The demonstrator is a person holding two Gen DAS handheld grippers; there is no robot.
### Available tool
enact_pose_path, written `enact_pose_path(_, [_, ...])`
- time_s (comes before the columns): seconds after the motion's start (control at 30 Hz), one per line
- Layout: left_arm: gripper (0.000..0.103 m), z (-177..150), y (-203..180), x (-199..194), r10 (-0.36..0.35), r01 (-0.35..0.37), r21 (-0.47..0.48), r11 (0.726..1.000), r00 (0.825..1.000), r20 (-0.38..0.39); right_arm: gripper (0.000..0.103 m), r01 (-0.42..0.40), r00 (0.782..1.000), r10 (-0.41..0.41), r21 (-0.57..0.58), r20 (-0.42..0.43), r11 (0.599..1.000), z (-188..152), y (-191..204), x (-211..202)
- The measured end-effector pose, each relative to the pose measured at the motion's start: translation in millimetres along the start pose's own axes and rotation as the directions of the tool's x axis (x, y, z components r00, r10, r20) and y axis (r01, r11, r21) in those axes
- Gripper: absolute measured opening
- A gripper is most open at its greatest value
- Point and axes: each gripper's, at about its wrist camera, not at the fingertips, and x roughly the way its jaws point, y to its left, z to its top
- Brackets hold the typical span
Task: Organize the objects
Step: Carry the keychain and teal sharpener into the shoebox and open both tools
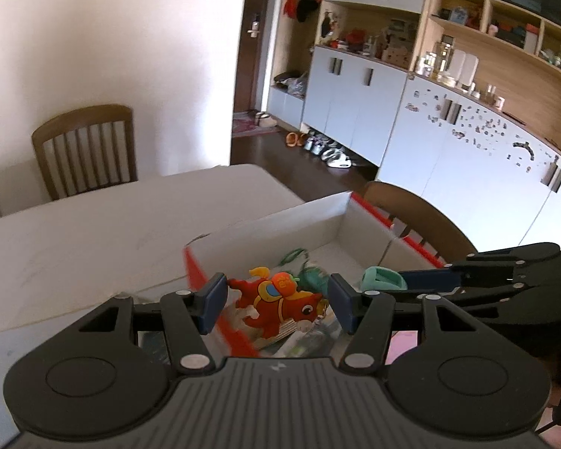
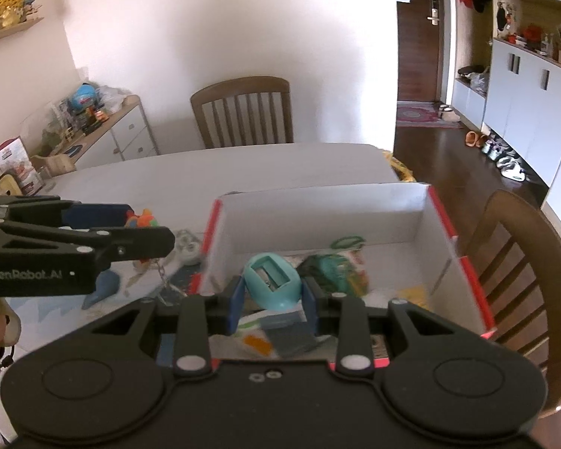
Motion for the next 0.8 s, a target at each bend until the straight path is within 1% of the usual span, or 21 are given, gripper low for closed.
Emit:
enact_pose_path(0.17, [0.059,8.6,-25.4,24.2,-0.01,0.01,0.025,1.0,1.0,-0.011,0.031,0.007,1.0,-0.007,0.014,-0.012,1.0,-0.1,-28.5,3.6])
enact_pose_path(0.37, [0.059,12.8,-40.9,59.9,0.003,-0.001,0.023,1.0,0.998,-0.061,0.031,0.033,0.999,-0.033,0.011,-0.031,0.999,-1.0,-56.2,15.3])
enact_pose_path(0.63, [0.059,21.0,-44.0,99.6,0.044,-0.041,0.03,0.999,0.994,-0.096,0.031,0.058,0.995,-0.059,-0.01,-0.076,0.998,-0.3,-80.4,43.5])
enact_pose_path(0.73, [0.059,20.7,-42.2,116.2,0.066,-0.062,0.033,0.997,0.99,-0.126,0.031,0.058,0.994,-0.06,-0.029,-0.089,0.998,2.6,-84.0,57.4])
enact_pose_path(0.8, [0.059,18.5,-41.4,126.0,0.077,-0.071,0.042,0.997,0.986,-0.145,0.029,0.056,0.993,-0.059,-0.036,-0.107,0.998,3.9,-86.1,68.0])
